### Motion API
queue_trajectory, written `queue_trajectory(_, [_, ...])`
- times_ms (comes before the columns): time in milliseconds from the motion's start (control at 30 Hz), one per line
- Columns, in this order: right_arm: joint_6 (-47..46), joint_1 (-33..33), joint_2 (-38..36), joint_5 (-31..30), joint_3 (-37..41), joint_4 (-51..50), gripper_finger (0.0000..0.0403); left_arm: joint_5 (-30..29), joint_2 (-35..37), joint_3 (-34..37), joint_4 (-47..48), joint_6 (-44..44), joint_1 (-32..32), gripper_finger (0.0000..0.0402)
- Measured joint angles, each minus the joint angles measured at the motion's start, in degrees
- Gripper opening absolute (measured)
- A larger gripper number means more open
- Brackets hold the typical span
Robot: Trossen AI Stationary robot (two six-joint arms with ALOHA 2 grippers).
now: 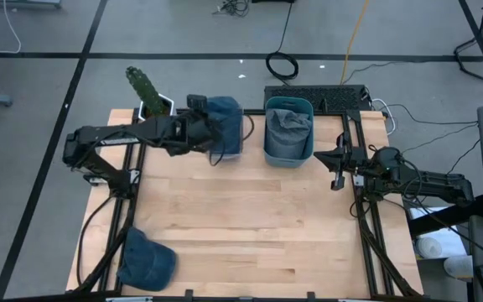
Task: Pick & Place hat
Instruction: Put the top blue cap into the transparent bin
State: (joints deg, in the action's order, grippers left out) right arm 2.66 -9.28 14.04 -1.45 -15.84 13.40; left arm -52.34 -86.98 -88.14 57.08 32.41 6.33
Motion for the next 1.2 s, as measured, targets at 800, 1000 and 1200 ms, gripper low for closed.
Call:
queue_trajectory(800, [3.5,0.0,0.0,0.0,0.0,0.1,0.0,11.4,-0.1,16.3,-27.4,15.9,8.9,0.0008])
queue_trajectory(1000, [5.0,0.0,0.0,-0.3,0.0,0.1,0.0,16.2,-0.1,17.3,-27.8,14.4,11.1,0.0007])
queue_trajectory(1200, [5.8,0.0,0.0,-0.4,0.0,0.1,0.0,19.7,-0.1,17.3,-28.8,13.4,11.4,0.0006])
